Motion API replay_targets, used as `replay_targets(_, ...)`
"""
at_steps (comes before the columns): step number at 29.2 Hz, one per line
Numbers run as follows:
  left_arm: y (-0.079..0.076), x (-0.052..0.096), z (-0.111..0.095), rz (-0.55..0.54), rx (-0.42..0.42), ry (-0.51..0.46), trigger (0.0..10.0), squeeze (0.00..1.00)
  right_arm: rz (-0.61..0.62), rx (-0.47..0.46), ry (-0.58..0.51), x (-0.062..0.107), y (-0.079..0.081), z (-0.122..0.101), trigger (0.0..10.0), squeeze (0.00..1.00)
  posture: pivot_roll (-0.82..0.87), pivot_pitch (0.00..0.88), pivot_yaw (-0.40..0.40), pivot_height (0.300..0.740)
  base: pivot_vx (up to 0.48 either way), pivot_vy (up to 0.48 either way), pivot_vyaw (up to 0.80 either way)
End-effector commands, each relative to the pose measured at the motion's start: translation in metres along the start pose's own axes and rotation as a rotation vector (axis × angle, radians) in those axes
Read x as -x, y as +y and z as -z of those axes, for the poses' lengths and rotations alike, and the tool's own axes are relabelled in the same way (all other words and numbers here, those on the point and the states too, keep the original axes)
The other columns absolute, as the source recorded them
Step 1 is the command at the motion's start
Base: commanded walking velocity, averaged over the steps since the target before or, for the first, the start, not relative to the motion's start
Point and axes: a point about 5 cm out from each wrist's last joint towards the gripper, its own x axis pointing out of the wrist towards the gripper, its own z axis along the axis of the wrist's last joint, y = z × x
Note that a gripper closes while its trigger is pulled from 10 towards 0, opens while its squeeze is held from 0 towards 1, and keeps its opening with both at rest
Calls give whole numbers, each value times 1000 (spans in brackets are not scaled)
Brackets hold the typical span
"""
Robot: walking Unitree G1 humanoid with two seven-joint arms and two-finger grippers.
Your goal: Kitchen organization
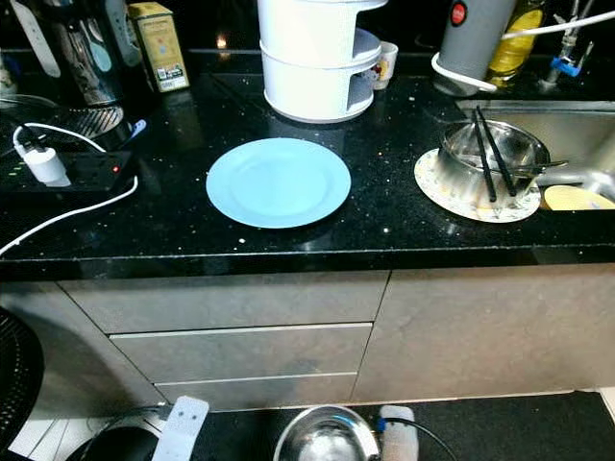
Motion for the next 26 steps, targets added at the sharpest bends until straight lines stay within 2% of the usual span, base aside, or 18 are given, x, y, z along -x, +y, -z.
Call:
replay_targets(1, 0, 2, 5, -14, 8, 15, 10000, 0, 8, -11, 37, 3, -2, 11, 10000, 0, -9, 140, -57, 740, 0, 0, 0)
replay_targets(4, -1, 0, 3, -9, 53, 9, 10000, 0, 15, -4, 28, 3, -6, 10, 10000, 0, -15, 127, -56, 740, 0, 0, 0)
replay_targets(6, -1, -1, 0, -20, 22, -5, 10000, 0, 18, -3, 31, 3, -6, 9, 10000, 0, -21, 126, -60, 740, 0, 0, 0)
replay_targets(17, -6, -2, 1, -1, 20, 19, 10000, 0, 15, -14, 21, 2, -6, 6, 10000, 0, -18, 111, -57, 740, 0, 0, 0)
replay_targets(19, -6, -2, 1, 0, 23, 19, 10000, 0, 5, -6, 18, 2, -4, 5, 10000, 0, -21, 110, -55, 740, 0, 0, 0)
replay_targets(21, -4, -1, 3, -2, 24, 26, 10000, 0, -23, 48, 20, 1, 0, 3, 10000, 0, -20, 109, -47, 740, 0, 0, 0)
replay_targets(26, -5, -1, 4, 0, 13, 36, 10000, 0, -27, 52, 21, -1, 3, 0, 10000, 0, -19, 110, -46, 740, 0, 0, 800)
